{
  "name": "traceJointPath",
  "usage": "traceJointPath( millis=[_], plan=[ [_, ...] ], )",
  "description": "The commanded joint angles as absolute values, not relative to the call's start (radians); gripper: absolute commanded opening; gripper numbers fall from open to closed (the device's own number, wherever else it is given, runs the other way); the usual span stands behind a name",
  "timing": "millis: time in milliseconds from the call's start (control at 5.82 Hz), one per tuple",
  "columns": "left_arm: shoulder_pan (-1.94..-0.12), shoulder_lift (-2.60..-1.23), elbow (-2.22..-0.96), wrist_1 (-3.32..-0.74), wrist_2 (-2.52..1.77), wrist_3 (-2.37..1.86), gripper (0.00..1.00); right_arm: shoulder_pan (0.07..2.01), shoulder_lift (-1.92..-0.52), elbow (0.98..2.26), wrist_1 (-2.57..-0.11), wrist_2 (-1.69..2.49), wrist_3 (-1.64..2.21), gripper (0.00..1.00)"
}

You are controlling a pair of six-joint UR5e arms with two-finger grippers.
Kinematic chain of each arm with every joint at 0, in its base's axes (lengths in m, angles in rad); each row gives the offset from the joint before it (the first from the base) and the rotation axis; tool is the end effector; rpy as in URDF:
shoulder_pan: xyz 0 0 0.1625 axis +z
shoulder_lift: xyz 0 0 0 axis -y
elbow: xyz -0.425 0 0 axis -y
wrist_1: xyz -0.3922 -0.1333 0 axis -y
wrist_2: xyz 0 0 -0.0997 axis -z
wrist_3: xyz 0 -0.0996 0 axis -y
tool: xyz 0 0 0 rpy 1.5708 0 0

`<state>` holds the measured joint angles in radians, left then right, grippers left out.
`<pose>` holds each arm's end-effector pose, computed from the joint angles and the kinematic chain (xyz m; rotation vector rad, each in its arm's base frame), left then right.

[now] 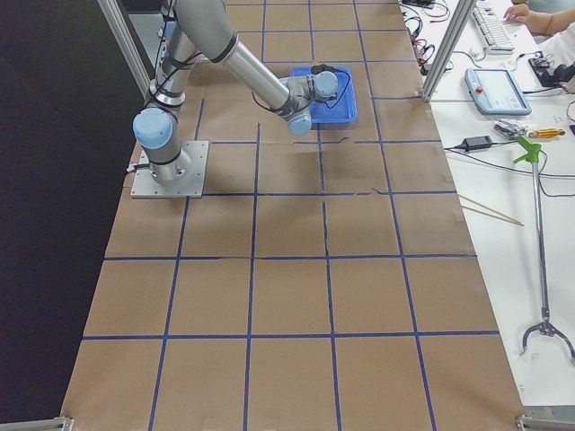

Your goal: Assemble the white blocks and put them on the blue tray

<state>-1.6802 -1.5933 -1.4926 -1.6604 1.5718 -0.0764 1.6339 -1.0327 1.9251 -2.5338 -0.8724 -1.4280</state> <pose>-0.1867 -0.4799 0.5063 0.0518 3.1366 0.0528 0.2328 -0.5552 0.1530 -1.7637 1.8616 -0.6591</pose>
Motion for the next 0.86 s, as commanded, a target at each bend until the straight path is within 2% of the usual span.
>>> traceJointPath(
  millis=[0,687],
  plan=[
    [-1.661,-1.6,-1.499,-1.658,1.568,-0.069,0.99,1.637,-1.031,1.925,-2.536,-0.873,-1.413,0.3],
    [-1.661,-1.601,-1.499,-1.654,1.572,-0.057,0.99,1.652,-1.022,1.925,-2.537,-0.884,-1.408,0.31]
  ],
)
